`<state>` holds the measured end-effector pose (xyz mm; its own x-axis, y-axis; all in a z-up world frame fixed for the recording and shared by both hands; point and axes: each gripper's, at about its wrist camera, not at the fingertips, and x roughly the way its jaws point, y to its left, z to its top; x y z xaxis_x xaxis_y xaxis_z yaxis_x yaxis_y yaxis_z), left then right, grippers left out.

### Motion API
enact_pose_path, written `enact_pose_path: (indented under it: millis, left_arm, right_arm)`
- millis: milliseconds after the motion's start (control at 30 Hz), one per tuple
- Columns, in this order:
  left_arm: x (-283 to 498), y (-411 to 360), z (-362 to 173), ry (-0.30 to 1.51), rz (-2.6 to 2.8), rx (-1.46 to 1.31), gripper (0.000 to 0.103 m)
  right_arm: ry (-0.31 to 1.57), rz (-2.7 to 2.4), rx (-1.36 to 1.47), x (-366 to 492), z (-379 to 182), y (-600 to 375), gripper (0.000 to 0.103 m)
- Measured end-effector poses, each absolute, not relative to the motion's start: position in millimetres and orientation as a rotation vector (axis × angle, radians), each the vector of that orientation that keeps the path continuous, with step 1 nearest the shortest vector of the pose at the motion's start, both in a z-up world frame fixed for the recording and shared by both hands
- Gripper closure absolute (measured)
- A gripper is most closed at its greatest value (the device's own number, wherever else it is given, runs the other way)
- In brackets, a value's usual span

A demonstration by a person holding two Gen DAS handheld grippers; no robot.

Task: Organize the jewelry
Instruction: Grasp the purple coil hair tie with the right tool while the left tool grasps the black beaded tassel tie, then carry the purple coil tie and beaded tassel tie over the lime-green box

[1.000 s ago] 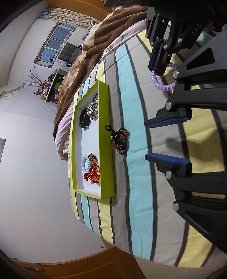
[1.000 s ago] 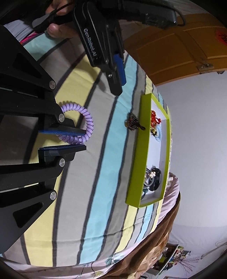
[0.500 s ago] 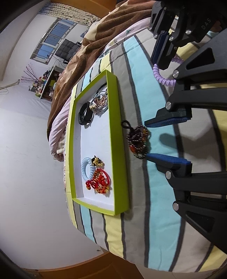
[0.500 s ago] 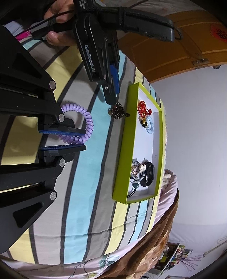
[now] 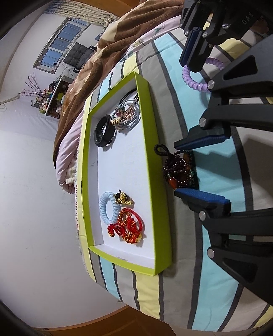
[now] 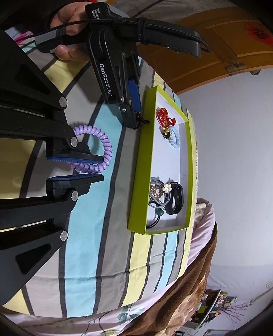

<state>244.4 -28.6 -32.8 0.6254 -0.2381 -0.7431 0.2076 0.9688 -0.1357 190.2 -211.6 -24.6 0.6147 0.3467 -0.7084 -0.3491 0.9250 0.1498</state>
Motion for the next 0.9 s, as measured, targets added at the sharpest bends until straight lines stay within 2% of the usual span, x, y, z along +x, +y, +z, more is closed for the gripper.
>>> enact_pose_path:
  millis: [167,300,533,700,900]
  left_arm:
    - [248,-33,-32,0.857,-0.238,-0.004,0.064]
    - [247,-36,-32,0.853,-0.241,0.010,0.077]
    - [244,-35,-29,0.837,-0.262,0.002,0.089]
    - [238,-34,-25,0.823,-0.285,-0.005,0.093]
    - [222,-31,-13,0.795,-0.297,-0.019,0.093]
  right_arm:
    - [0.816,0.401,0.001,193,-25,-212,0.093]
    - [0.817,0.400,0.003,193,-25,-213,0.093]
    - [0.814,0.391,0.006,193,-24,-216,0.093]
    - [0.809,0.387,0.007,192,-21,-217,0.093]
    - [0.795,0.381,0.011,189,-14,-220,0.093]
